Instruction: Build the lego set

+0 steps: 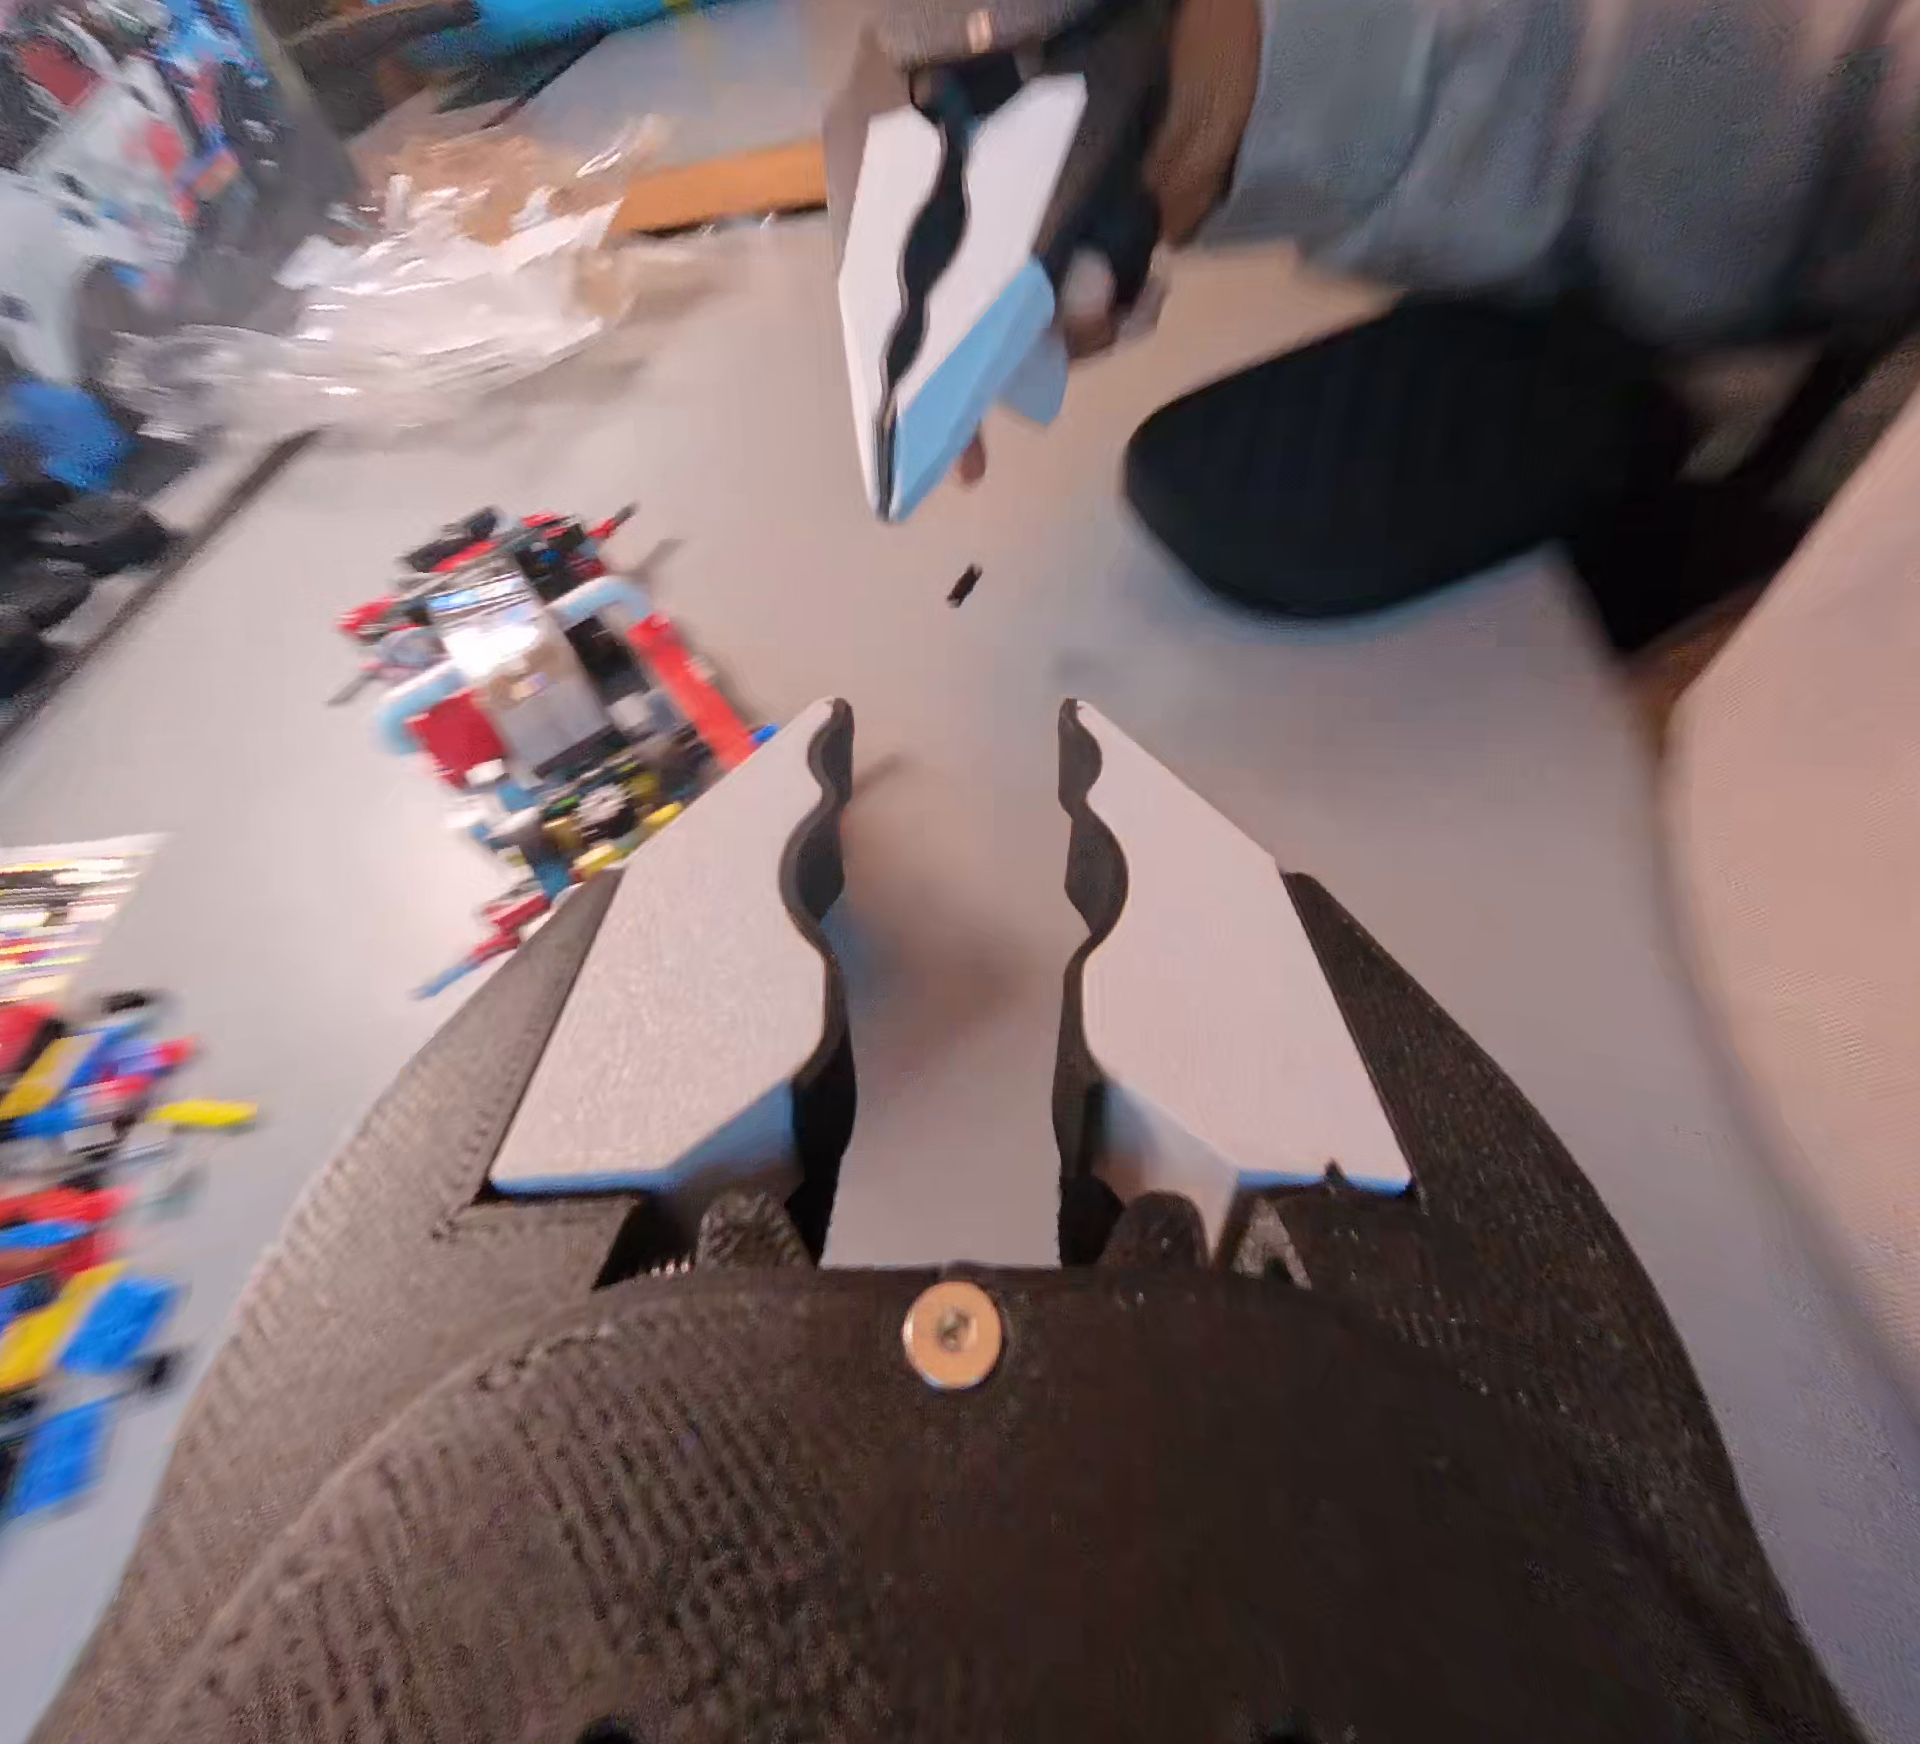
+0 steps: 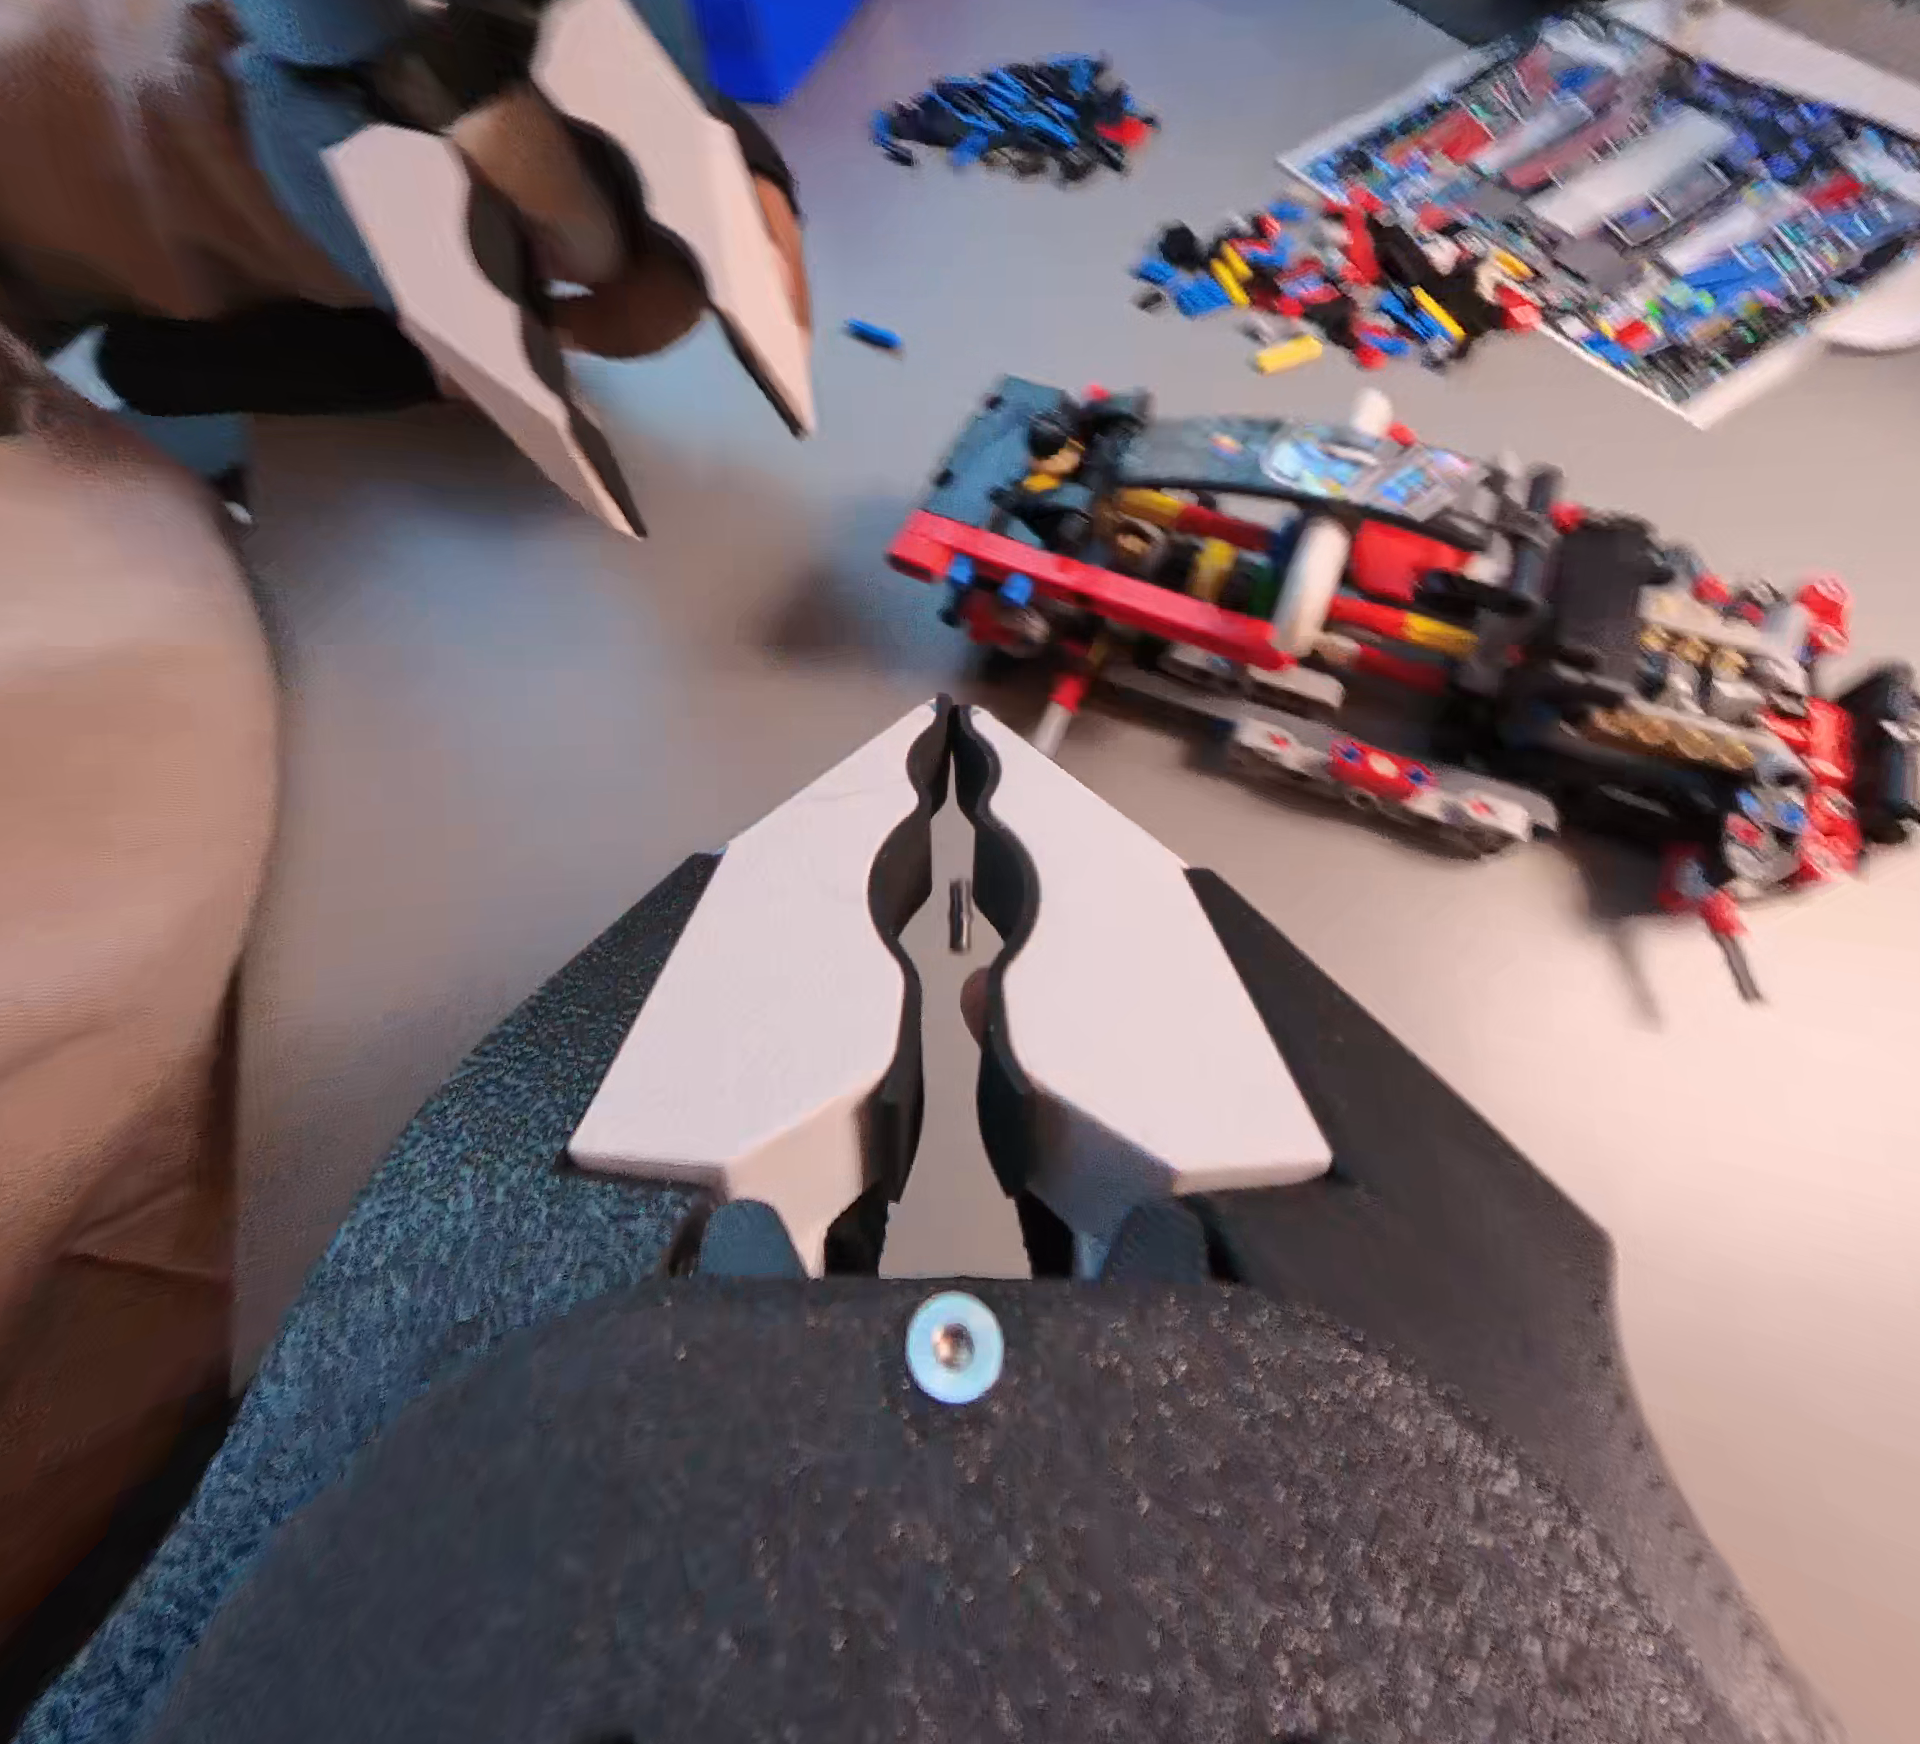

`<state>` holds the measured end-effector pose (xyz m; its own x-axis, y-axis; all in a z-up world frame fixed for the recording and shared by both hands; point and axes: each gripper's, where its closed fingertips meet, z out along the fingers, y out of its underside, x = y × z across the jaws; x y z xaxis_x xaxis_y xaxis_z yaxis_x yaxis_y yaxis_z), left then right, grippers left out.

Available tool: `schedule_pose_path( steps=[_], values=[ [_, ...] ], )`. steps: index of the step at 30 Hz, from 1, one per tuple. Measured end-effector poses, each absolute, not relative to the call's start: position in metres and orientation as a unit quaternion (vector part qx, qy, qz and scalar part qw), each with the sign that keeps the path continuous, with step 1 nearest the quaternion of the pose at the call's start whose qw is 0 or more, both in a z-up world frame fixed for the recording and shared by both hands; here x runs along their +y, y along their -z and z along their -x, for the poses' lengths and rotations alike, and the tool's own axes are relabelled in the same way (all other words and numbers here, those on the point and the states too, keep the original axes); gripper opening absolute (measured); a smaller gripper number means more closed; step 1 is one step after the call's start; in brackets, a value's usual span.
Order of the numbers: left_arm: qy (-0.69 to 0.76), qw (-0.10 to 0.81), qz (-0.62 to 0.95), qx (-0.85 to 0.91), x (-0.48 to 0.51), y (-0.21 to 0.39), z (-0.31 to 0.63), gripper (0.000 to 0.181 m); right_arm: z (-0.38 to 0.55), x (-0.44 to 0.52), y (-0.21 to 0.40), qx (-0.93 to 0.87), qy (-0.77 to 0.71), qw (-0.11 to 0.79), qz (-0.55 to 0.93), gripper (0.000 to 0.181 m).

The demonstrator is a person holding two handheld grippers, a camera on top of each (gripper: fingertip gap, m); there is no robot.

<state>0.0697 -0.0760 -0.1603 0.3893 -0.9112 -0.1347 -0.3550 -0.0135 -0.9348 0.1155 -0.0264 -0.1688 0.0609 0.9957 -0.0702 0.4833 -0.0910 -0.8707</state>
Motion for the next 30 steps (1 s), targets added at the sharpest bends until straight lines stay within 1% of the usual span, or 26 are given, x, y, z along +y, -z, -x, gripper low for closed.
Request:
schedule_pose_path(
  steps=[2, 3, 5, 7, 10, 12, 14, 19, 21, 24, 27, 30],
  values=[
    [0.377, 0.489, 0.661, 0.426, -0.086, 0.147, -0.08, 0.038, -0.101, -0.052, 0.162, -0.591, -0.386, 0.357, 0.612, 0.0],
    [0.39, 0.477, 0.671, 0.413, -0.084, 0.149, -0.082, 0.037, -0.095, -0.061, 0.164, -0.593, -0.39, 0.35, 0.611, 0.0],
    [0.371, 0.452, 0.697, 0.415, -0.079, 0.165, -0.08, 0.032, -0.093, -0.057, 0.179, -0.608, -0.341, 0.354, 0.623, 0.0],
    [0.35, 0.442, 0.709, 0.424, -0.081, 0.174, -0.078, 0.031, -0.107, -0.043, 0.19, -0.613, -0.279, 0.356, 0.648, 0.0],
    [0.317, 0.439, 0.704, 0.459, -0.097, 0.186, -0.081, 0.031, -0.132, -0.048, 0.188, -0.612, -0.265, 0.356, 0.654, 0.0],
    [0.312, 0.426, 0.703, 0.477, -0.107, 0.196, -0.085, 0.031, -0.147, -0.071, 0.184, -0.63, -0.281, 0.338, 0.64, 0.009],
    [0.314, 0.412, 0.702, 0.489, -0.114, 0.201, -0.088, 0.032, -0.158, -0.106, 0.186, -0.662, -0.302, 0.287, 0.623, 0.022],
    [0.304, 0.405, 0.706, 0.495, -0.111, 0.206, -0.088, 0.032, -0.162, -0.172, 0.21, -0.735, -0.295, 0.216, 0.572, 0.031],
    [0.304, 0.399, 0.71, 0.495, -0.111, 0.209, -0.087, 0.032, -0.157, -0.182, 0.221, -0.755, -0.274, 0.204, 0.56, 0.031],
    [0.304, 0.392, 0.711, 0.499, -0.113, 0.213, -0.087, 0.031, -0.15, -0.182, 0.227, -0.763, -0.253, 0.193, 0.563, 0.026],
    [0.304, 0.39, 0.708, 0.504, -0.115, 0.213, -0.087, 0.031, -0.148, -0.175, 0.235, -0.776, -0.211, 0.172, 0.569, 0.011],
    [0.314, 0.386, 0.705, 0.505, -0.118, 0.212, -0.087, 0.029, -0.149, -0.175, 0.24, -0.79, -0.182, 0.151, 0.566, 0.008]
  ],
)
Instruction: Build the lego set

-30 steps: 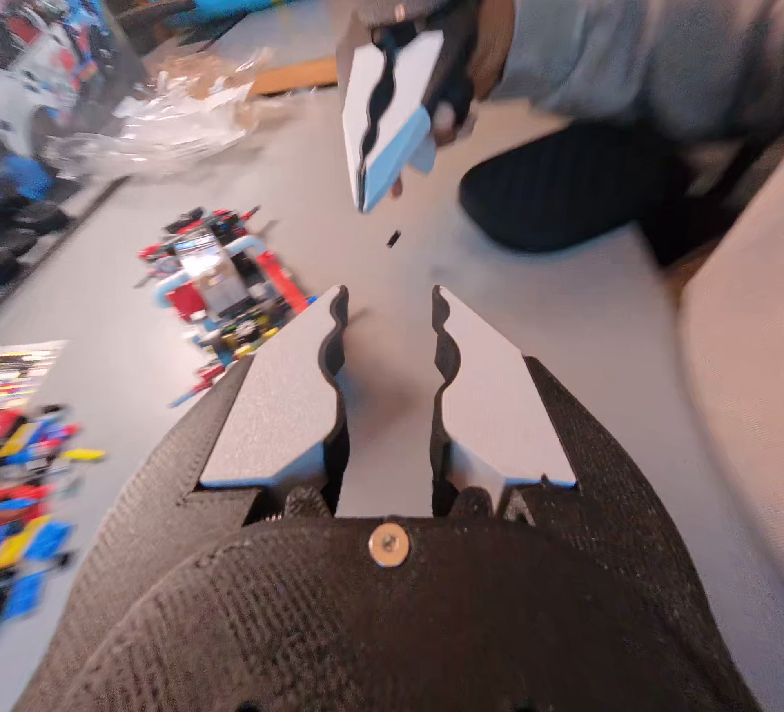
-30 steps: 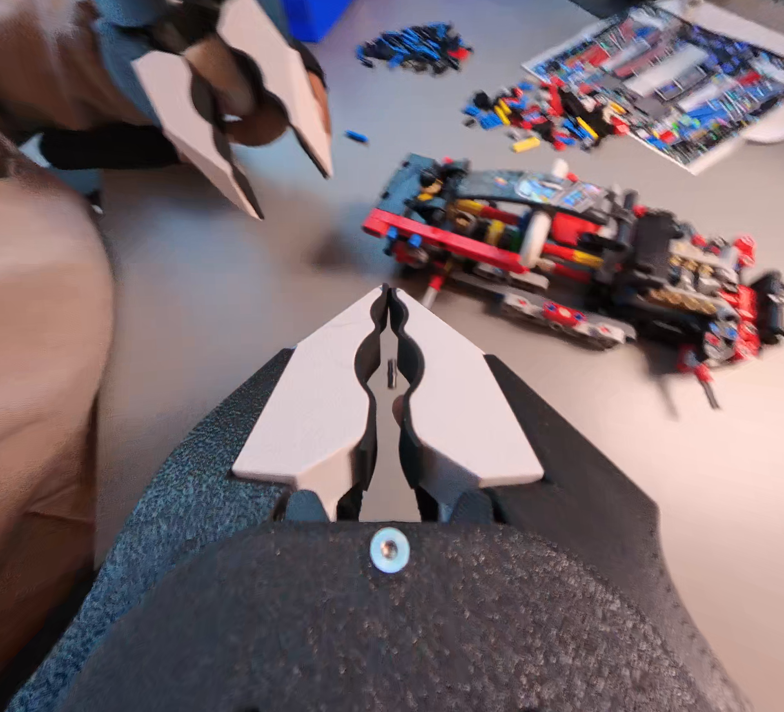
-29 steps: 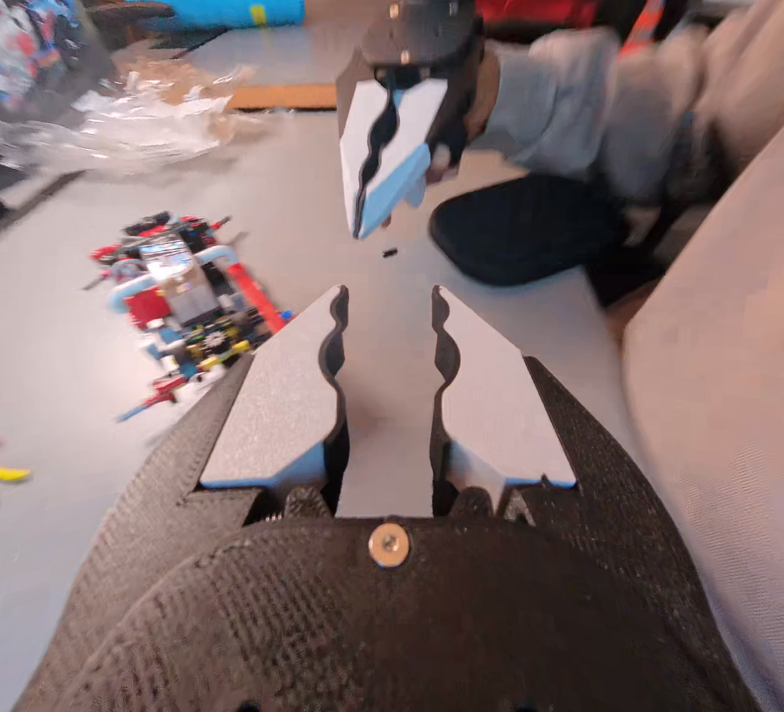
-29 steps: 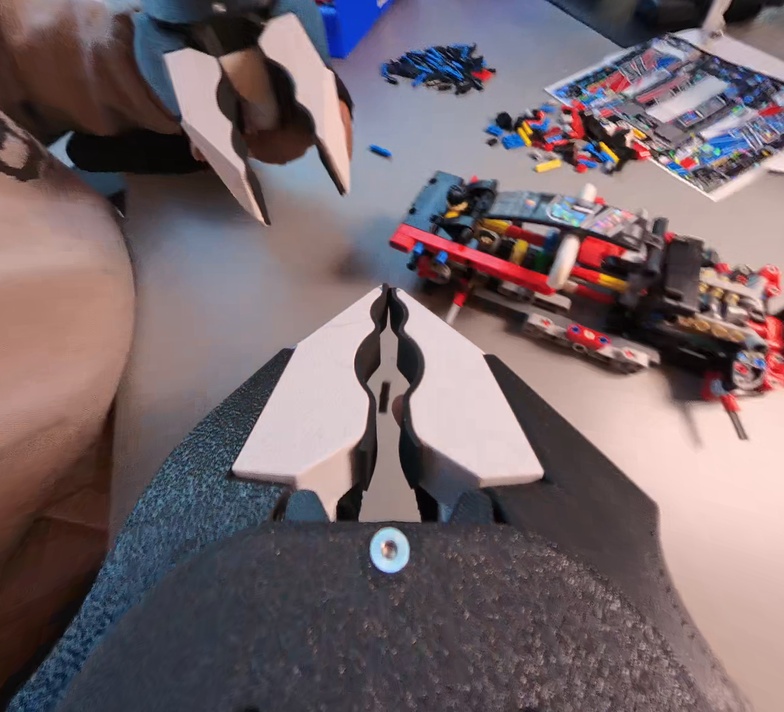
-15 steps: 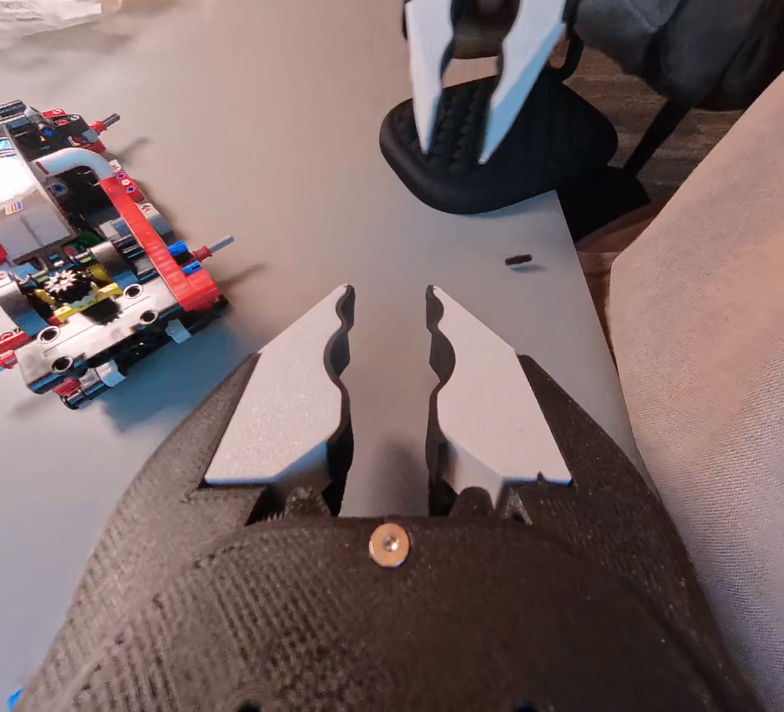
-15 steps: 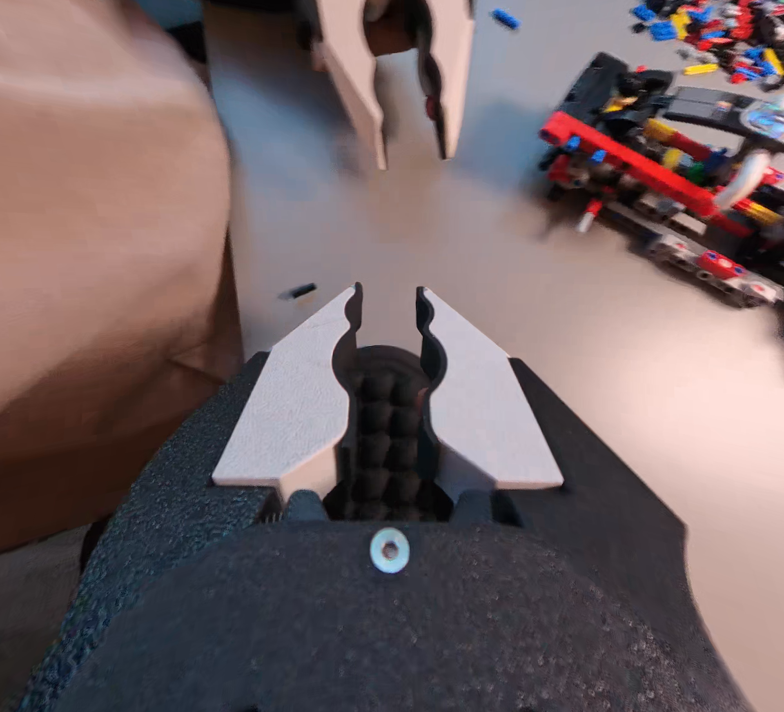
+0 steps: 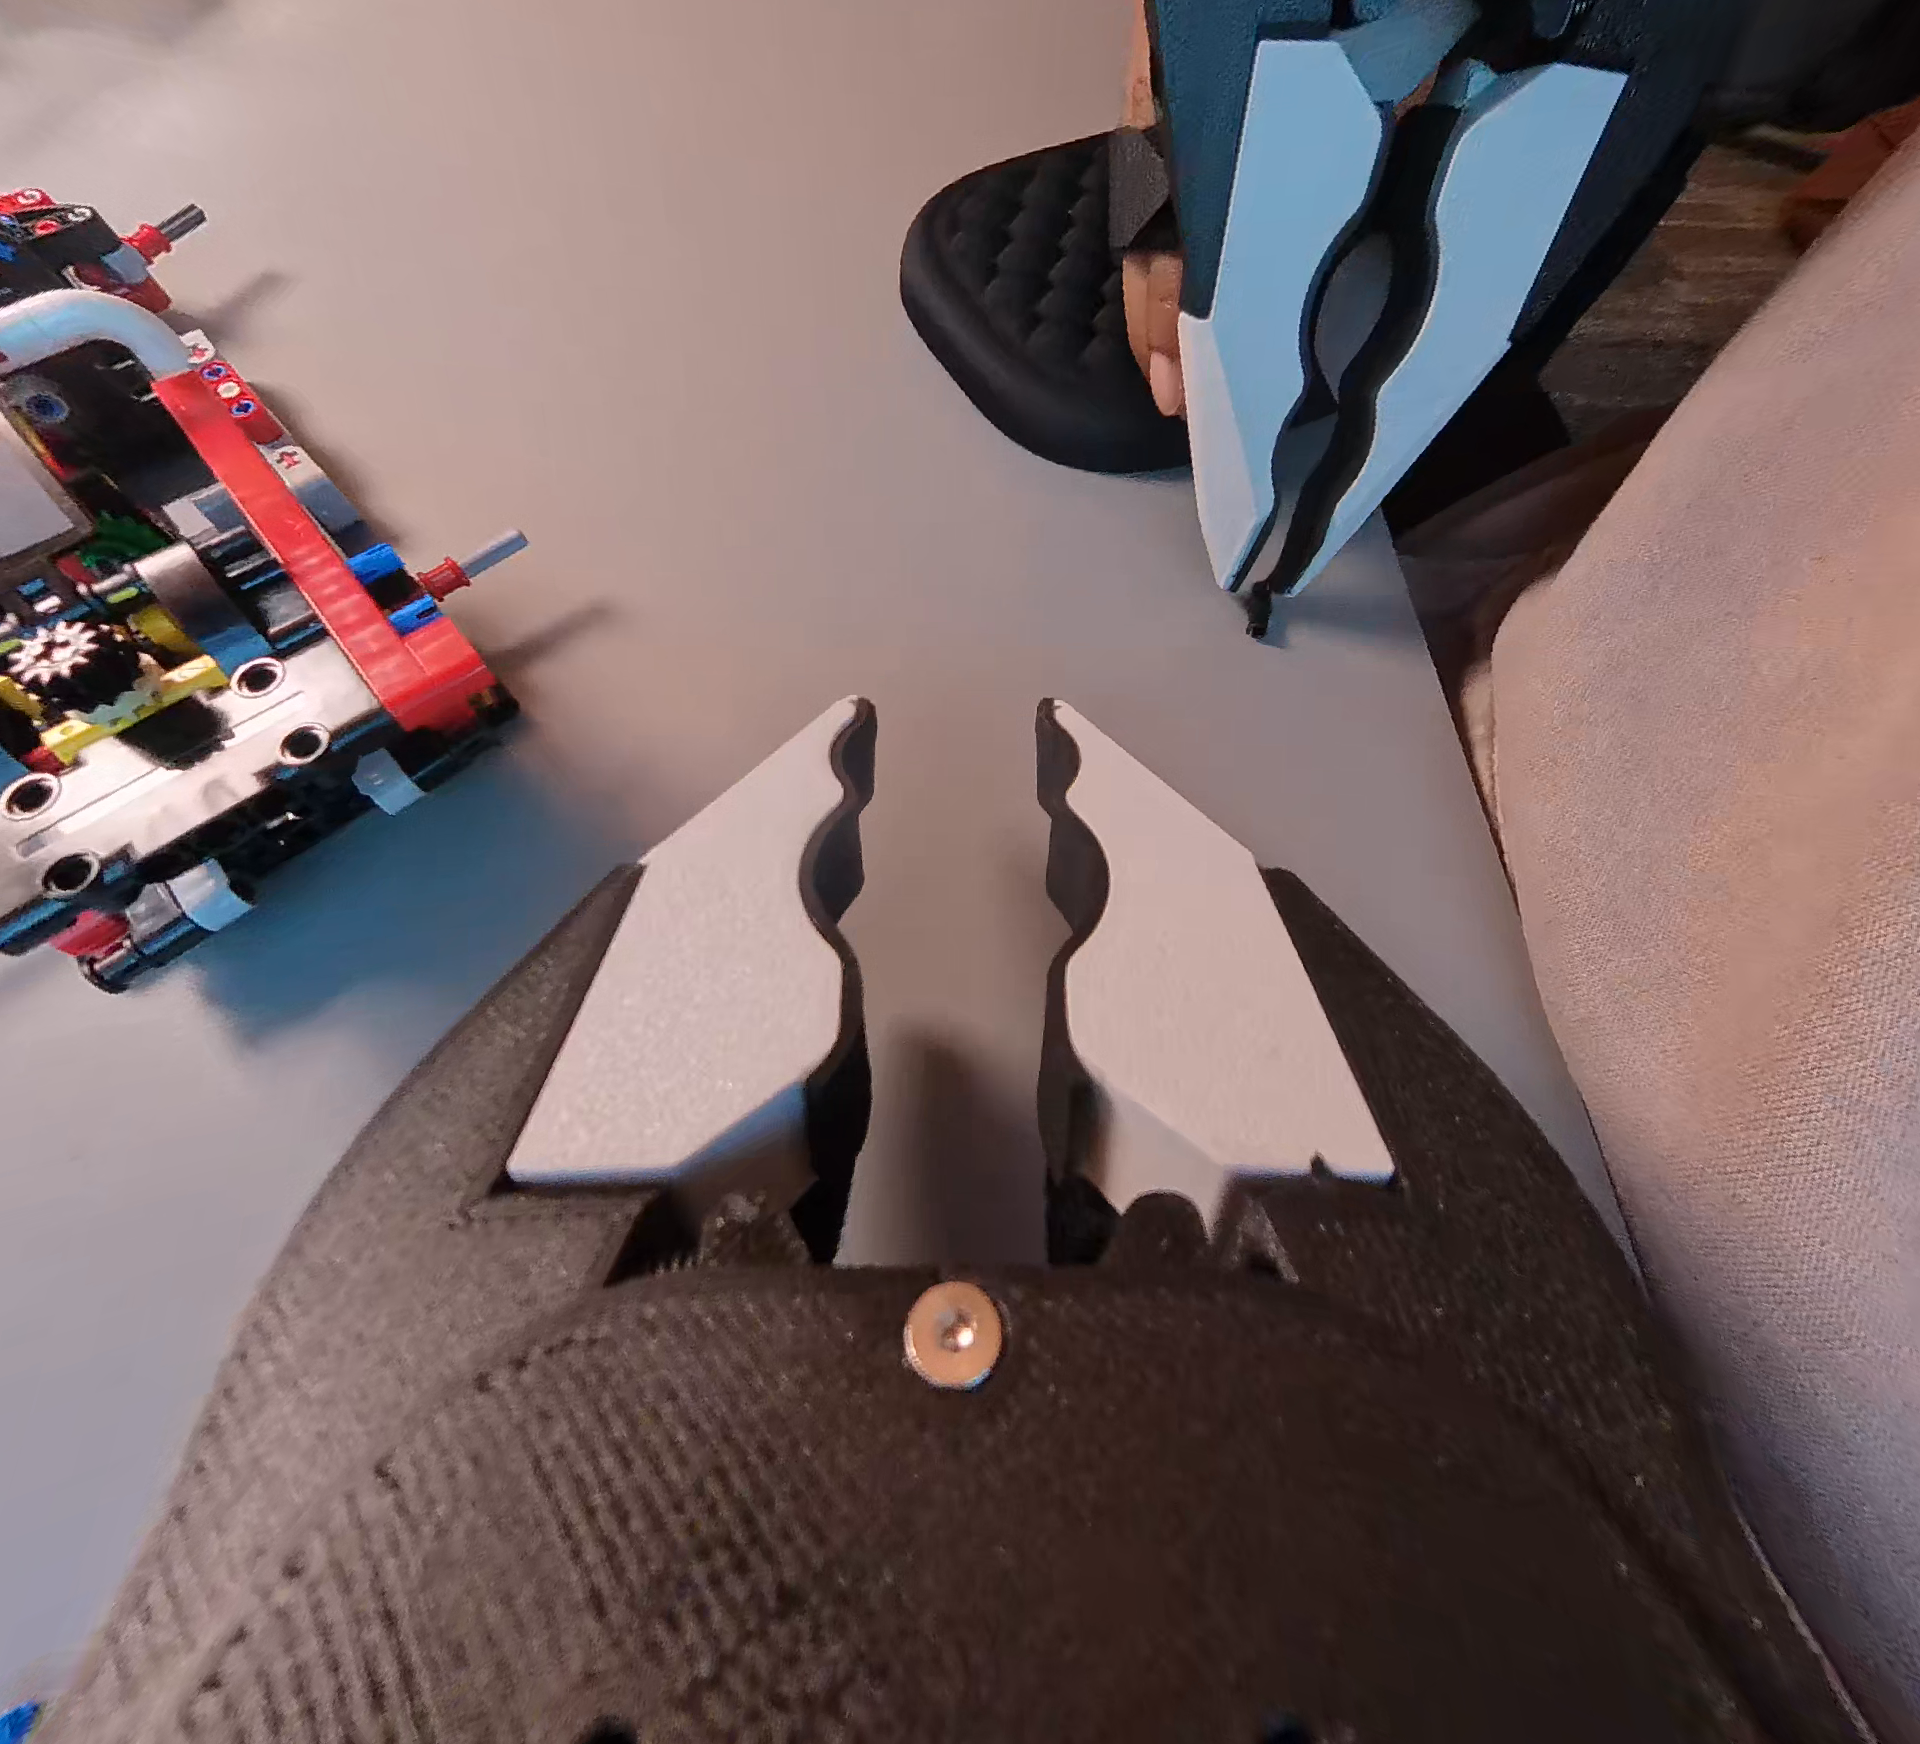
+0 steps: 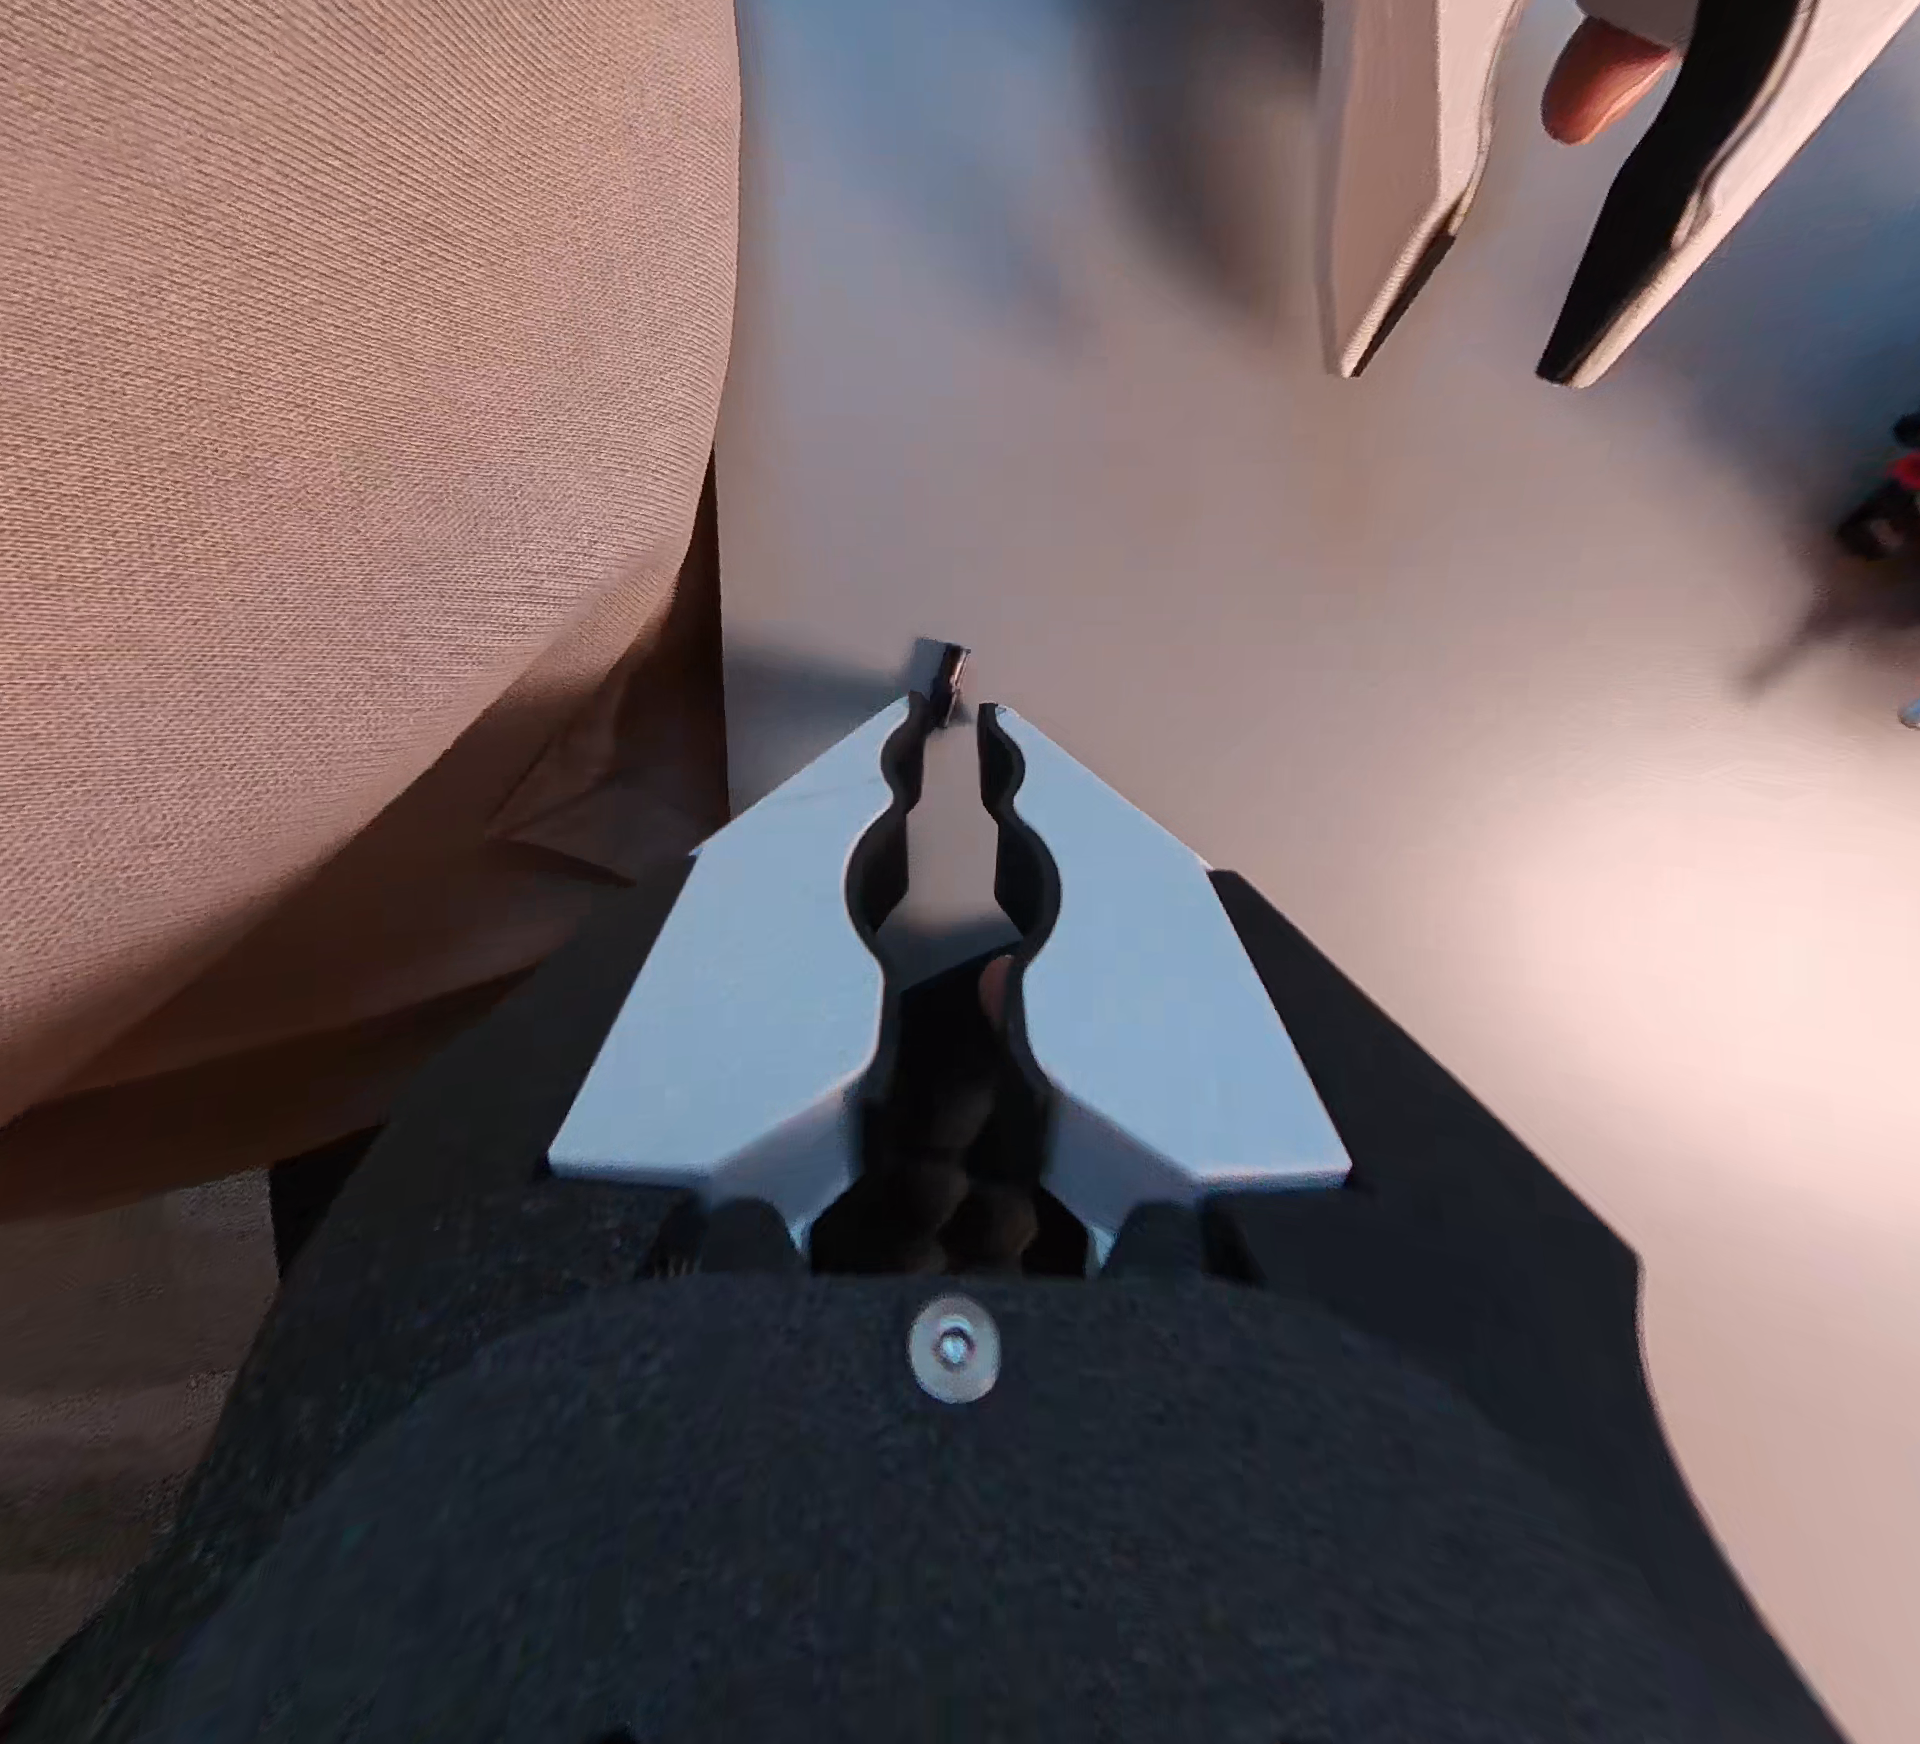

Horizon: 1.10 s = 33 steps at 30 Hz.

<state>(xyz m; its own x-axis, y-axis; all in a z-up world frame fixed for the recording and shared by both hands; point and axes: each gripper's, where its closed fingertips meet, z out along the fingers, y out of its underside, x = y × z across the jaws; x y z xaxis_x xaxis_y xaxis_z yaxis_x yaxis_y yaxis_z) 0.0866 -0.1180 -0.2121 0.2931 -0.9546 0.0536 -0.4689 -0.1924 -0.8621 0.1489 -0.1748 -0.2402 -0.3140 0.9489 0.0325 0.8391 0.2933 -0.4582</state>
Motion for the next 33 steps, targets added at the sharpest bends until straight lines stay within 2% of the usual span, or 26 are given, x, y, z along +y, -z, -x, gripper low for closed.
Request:
schedule_pose_path(
  steps=[6, 11, 15, 20, 21, 24, 30, 33],
  values=[
    [0.35, 0.36, 0.688, 0.524, -0.138, 0.212, -0.094, 0.028, -0.137, -0.176, 0.243, -0.792, -0.193, 0.149, 0.56, 0.002],
    [0.395, 0.334, 0.678, 0.521, -0.155, 0.206, -0.104, 0.027, -0.116, -0.151, 0.225, -0.753, -0.22, 0.225, 0.578, 0.001],
    [0.402, 0.34, 0.692, 0.494, -0.147, 0.203, -0.106, 0.019, -0.097, -0.139, 0.208, -0.76, -0.194, 0.267, 0.56, 0.001],
    [0.411, 0.34, 0.706, 0.467, -0.138, 0.202, -0.098, 0.009, -0.087, -0.135, 0.207, -0.771, -0.187, 0.273, 0.544, 0.001],
    [0.416, 0.338, 0.705, 0.464, -0.138, 0.201, -0.097, 0.002, -0.087, -0.134, 0.208, -0.77, -0.186, 0.277, 0.543, 0.001],
    [0.432, 0.329, 0.702, 0.461, -0.14, 0.199, -0.097, 0.002, -0.086, -0.134, 0.206, -0.761, -0.2, 0.292, 0.544, 0.001],
    [0.552, 0.304, 0.649, 0.427, -0.15, 0.171, -0.093, 0.001, -0.08, -0.141, 0.176, -0.688, -0.297, 0.41, 0.52, 0.004],
    [0.584, 0.289, 0.625, 0.429, -0.157, 0.163, -0.094, 0.002, -0.081, -0.149, 0.166, -0.662, -0.33, 0.442, 0.508, 0.004]
  ],
)
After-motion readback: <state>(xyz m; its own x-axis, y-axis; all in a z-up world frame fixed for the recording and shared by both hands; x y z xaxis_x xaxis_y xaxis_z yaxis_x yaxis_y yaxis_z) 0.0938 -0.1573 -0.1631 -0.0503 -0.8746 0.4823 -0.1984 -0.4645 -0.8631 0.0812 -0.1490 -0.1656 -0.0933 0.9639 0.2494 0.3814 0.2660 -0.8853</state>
